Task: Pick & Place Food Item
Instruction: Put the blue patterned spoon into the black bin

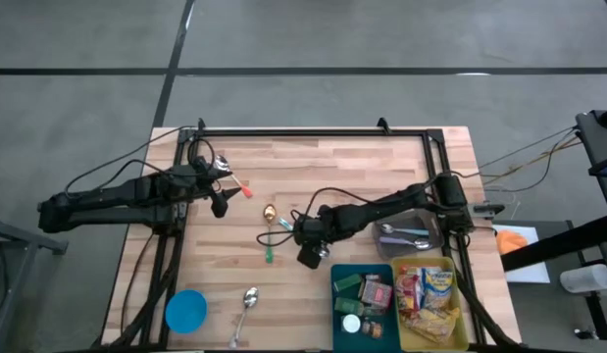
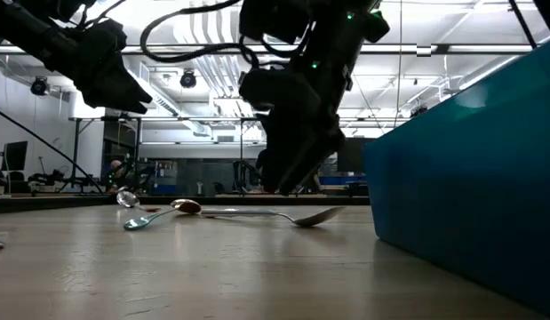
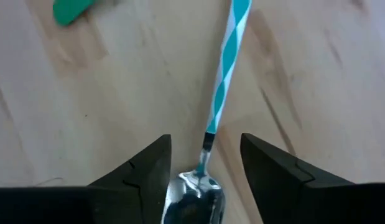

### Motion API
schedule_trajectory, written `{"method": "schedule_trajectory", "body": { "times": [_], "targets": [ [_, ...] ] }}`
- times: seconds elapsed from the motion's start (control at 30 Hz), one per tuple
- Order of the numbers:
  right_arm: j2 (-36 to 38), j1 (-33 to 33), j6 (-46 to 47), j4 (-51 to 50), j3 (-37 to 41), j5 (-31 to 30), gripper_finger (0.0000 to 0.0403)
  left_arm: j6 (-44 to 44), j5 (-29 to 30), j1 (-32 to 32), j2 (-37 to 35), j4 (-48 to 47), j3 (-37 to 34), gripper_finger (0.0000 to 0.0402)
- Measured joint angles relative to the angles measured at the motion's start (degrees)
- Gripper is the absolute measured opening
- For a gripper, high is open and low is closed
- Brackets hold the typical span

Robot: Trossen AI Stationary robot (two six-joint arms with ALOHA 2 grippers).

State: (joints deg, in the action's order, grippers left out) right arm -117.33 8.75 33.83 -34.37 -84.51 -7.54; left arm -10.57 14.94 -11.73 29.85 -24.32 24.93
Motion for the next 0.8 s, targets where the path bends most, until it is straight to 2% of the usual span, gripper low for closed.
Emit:
{"method": "schedule_trajectory", "body": {
  "times": [0.17,0.8],
  "targets": [
    [-0.67,-0.39,-0.37,0.14,0.1,0.67,0.0209,0.0,-0.02,0.0,0.02,-0.02,0.0,0.0298],
    [-4.51,-0.39,-0.14,0.89,0.31,-0.14,0.021,0.0,0.0,-0.02,0.0,0.0,0.02,0.0298]
  ]
}}
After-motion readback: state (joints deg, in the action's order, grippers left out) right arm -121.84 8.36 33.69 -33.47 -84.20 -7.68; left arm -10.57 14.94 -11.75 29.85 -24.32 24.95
